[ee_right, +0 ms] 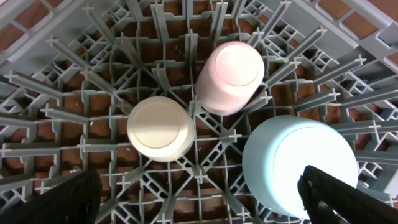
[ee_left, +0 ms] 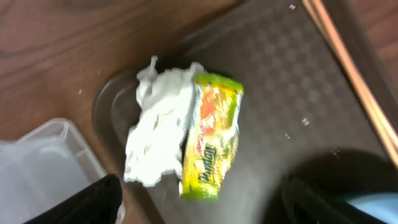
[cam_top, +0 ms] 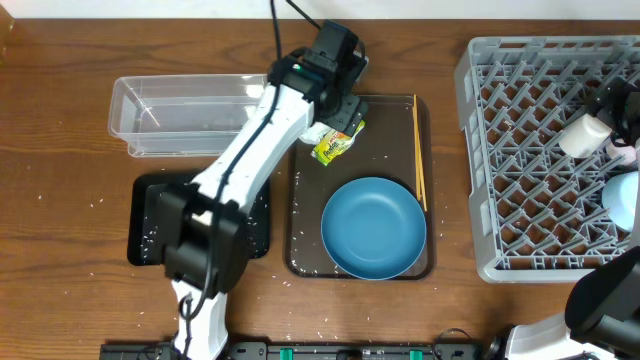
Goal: Sort waste into correct bins and load items into the dishwasher rack
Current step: 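Move the left gripper to the tissue and wrapper and grasp them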
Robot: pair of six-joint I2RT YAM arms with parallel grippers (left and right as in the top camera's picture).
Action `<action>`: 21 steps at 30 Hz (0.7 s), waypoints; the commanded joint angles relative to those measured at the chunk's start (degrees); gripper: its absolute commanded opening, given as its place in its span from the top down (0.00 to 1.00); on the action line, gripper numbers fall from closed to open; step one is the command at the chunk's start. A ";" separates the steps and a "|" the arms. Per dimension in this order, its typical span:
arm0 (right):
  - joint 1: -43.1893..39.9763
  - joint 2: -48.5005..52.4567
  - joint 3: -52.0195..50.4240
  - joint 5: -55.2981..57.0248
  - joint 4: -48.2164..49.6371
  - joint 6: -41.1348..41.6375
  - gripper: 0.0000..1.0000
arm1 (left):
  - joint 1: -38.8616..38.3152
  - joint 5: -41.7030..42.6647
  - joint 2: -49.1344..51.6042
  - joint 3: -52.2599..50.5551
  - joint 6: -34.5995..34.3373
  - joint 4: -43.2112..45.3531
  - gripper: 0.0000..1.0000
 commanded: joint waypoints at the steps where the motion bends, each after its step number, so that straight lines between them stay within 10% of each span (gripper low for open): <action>1: -0.26 0.00 -0.35 0.26 -0.04 0.74 0.01 | 0.04 -1.20 2.40 1.07 0.87 1.99 0.16; 21: -0.26 0.00 -0.35 0.26 -0.04 0.74 0.01 | 0.09 -3.48 14.88 1.07 0.96 8.37 0.29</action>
